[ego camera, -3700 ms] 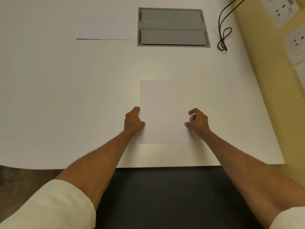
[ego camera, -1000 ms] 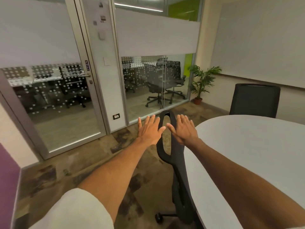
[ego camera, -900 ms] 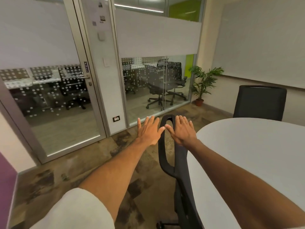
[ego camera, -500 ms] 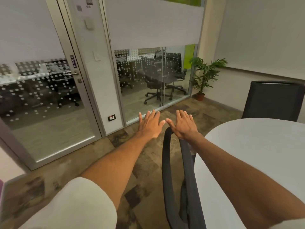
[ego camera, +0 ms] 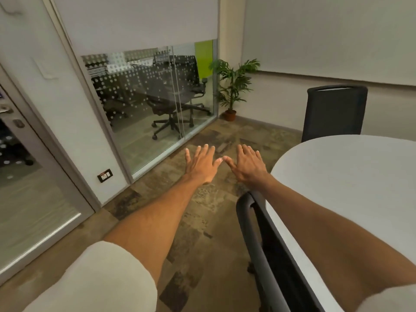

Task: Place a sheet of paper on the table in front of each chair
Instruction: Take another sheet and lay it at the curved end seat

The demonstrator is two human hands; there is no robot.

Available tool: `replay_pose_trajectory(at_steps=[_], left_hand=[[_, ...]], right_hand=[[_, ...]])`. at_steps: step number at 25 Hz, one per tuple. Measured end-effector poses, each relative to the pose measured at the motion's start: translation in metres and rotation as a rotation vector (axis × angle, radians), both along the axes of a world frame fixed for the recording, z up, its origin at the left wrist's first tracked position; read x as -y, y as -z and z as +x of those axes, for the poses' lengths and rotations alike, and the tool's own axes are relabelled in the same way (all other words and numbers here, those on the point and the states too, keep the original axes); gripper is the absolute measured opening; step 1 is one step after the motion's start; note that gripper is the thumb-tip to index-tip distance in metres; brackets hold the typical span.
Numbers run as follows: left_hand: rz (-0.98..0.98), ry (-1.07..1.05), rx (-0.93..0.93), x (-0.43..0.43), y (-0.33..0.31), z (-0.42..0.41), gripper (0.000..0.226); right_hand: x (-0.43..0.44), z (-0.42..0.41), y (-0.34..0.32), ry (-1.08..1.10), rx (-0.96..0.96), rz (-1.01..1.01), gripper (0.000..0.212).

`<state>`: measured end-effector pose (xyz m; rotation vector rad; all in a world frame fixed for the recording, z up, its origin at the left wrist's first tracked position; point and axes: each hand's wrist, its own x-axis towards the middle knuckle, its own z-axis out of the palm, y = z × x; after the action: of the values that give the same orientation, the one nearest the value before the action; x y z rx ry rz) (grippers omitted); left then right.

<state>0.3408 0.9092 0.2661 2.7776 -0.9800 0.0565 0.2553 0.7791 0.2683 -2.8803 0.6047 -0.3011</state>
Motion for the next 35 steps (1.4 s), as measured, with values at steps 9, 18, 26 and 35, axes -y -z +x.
replay_pose_trajectory(at_steps=[9,18,26,35], left_hand=[[0.032,0.174,-0.043,0.027,-0.007,0.130,0.061],[0.064,0.390,0.000,0.185,-0.003,0.246,0.060],[0.087,0.661,-0.013,0.359,0.005,0.286,0.059],[0.072,1.025,0.025,0.541,0.036,0.277,0.061]], right_hand=[[0.023,0.101,-0.003,0.200,-0.029,-0.021,0.072],[0.157,0.197,0.019,0.403,0.015,0.017,0.074],[0.292,0.224,0.039,0.679,-0.023,0.021,0.081],[0.404,0.210,0.067,1.086,-0.055,0.086,0.081]])
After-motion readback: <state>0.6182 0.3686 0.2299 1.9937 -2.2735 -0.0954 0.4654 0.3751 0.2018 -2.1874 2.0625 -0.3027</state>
